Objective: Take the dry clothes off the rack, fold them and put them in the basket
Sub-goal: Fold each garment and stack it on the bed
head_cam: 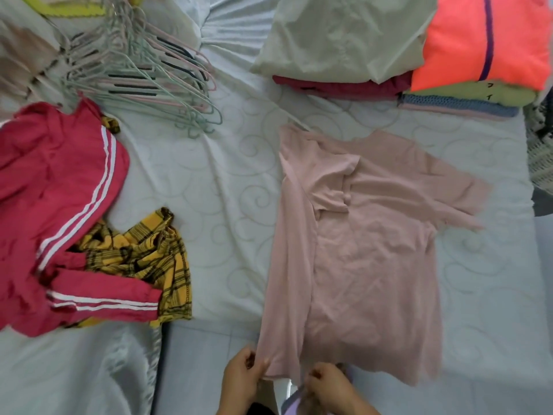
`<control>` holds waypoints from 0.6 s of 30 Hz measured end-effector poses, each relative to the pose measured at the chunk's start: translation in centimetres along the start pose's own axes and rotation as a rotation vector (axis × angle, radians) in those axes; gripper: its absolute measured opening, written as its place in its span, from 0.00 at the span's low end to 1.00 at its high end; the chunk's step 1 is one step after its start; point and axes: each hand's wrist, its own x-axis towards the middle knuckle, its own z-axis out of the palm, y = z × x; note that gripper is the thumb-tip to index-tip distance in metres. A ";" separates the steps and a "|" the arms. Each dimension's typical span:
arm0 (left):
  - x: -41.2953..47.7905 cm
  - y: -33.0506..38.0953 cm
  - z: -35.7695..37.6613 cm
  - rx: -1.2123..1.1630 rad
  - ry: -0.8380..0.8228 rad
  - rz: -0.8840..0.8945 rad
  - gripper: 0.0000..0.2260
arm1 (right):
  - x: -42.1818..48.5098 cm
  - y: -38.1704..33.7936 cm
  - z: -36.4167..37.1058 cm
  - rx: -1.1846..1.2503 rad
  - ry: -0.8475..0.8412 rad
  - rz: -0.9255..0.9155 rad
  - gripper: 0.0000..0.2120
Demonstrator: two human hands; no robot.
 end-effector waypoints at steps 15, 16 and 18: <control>6.5 14.8 -0.4 0.347 0.021 0.631 0.13 | 8.0 -17.0 -17.0 0.552 0.652 -0.246 0.11; 7.6 16.2 -0.6 0.341 0.024 0.620 0.13 | 8.5 -18.4 -17.3 0.607 0.642 -0.235 0.11; 9.7 18.9 -1.4 0.327 0.047 0.594 0.14 | 9.0 -20.1 -17.8 0.686 0.624 -0.226 0.06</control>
